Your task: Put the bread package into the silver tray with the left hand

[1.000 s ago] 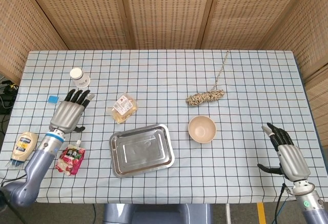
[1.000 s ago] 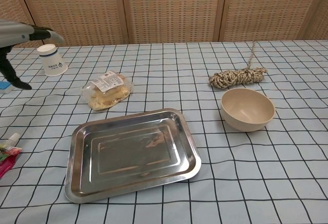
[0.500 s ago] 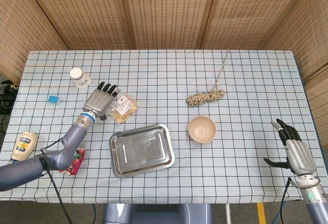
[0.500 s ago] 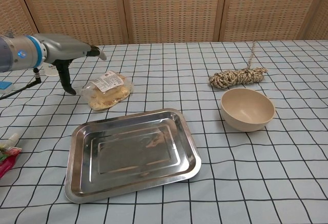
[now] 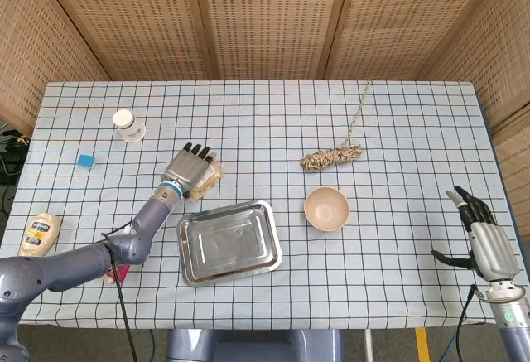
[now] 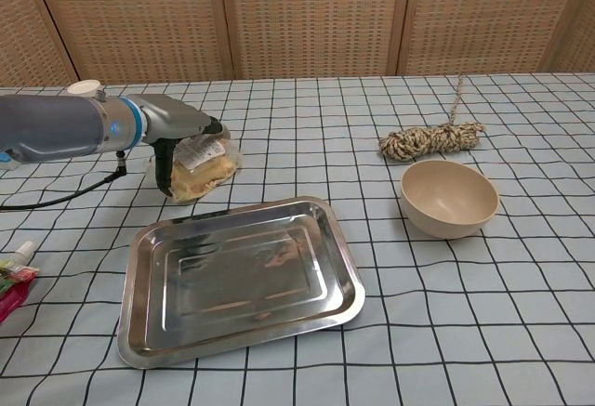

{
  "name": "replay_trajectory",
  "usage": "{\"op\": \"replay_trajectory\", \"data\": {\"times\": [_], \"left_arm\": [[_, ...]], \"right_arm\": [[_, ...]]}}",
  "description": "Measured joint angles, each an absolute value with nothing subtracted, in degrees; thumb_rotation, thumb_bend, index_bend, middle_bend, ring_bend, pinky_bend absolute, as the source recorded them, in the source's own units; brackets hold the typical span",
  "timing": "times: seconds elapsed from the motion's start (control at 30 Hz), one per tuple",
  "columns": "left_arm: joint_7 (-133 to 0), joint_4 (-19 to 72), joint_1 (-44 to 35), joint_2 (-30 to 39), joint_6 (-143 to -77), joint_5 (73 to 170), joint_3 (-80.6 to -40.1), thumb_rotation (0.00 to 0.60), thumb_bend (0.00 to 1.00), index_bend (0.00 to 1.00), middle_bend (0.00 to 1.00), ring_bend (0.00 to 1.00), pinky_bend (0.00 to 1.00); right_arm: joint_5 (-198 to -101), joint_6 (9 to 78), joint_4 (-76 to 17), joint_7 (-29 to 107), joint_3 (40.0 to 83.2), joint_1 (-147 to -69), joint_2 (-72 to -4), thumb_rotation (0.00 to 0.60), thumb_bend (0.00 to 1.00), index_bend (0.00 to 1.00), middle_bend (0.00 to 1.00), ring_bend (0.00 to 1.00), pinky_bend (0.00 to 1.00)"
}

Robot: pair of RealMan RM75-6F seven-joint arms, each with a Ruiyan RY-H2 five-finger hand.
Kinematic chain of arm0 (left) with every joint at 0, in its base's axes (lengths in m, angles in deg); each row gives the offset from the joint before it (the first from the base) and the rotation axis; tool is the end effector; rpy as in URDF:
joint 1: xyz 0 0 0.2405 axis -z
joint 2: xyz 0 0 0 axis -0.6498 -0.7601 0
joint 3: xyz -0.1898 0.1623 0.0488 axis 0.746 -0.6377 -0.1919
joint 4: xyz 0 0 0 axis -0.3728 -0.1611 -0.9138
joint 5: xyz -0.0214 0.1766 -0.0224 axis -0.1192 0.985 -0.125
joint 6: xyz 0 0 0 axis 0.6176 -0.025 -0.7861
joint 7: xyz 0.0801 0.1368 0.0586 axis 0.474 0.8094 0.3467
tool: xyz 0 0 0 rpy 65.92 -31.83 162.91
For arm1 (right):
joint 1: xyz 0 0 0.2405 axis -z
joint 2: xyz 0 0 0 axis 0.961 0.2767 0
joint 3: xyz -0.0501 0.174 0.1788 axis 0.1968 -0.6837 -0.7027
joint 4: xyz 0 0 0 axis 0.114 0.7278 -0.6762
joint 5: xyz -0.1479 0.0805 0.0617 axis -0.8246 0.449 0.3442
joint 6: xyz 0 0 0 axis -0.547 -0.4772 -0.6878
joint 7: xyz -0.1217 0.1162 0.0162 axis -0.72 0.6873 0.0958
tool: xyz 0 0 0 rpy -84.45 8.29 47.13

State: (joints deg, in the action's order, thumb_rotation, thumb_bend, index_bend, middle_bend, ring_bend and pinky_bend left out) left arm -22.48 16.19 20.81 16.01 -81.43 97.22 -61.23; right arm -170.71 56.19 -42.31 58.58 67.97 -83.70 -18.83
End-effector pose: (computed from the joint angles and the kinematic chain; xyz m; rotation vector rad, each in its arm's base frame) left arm -0.1369 0.4375 -0.0334 -2.0324 -0.6740 -0.3792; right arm -0.3091 -0.2339 0.1796 1.3369 -1.1706 1.0687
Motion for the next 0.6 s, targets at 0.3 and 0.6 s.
{"op": "replay_trajectory", "data": {"times": [0.3,0.6], "left_arm": [[-26.4,20.5,19.3,14.3,-88.4,101.6,-61.2,0.600,0.29,0.53,0.33,0.36,0.38],[-31.4,36.9,16.6,7.3,-93.6,111.7,-61.3,0.600,0.29,0.52,0.33,0.36,0.38]], "right_arm": [[-171.8,57.3,-43.1,58.7,68.0,-83.4,-18.4,0.600,0.04,0.03,0.00,0.00,0.00],[-172.7,58.1,-44.3,57.7,68.2,-83.1,-18.0,0.600,0.04,0.03,0.00,0.00,0.00]]}}
